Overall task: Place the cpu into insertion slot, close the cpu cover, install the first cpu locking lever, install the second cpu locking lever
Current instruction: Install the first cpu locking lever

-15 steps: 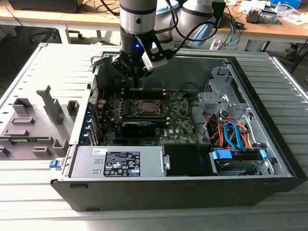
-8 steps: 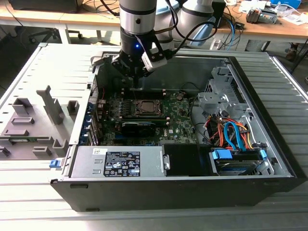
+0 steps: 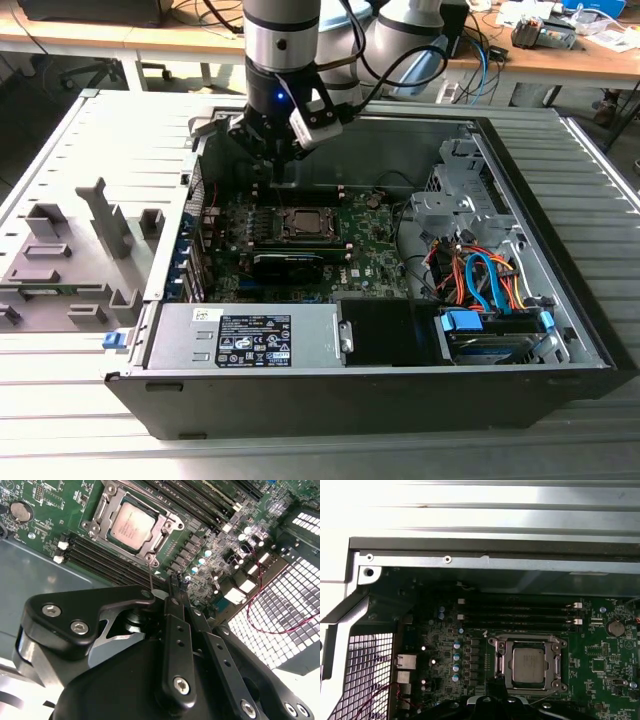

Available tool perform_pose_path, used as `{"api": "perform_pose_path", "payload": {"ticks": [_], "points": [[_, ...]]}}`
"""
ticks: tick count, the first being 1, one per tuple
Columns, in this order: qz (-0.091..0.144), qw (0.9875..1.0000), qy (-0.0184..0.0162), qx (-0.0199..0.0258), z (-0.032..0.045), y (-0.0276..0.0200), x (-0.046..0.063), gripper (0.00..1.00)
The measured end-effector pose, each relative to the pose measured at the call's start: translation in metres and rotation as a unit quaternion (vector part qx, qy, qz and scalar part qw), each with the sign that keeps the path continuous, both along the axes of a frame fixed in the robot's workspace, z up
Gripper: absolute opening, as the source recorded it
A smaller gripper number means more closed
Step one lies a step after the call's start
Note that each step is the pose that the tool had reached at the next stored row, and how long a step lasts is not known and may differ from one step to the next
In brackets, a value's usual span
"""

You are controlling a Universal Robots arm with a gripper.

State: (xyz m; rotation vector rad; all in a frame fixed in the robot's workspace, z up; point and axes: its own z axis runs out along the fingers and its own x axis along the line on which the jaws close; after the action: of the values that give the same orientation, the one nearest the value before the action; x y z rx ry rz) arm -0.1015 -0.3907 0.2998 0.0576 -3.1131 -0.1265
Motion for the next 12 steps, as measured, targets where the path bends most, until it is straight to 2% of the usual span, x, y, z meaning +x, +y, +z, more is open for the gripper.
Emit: {"api": "perform_pose_path", "payload": {"ticks": [12], "points": [[0.0, 1.0, 0.0, 0.0001, -0.0033, 0.0, -0.0013, 0.11]]}}
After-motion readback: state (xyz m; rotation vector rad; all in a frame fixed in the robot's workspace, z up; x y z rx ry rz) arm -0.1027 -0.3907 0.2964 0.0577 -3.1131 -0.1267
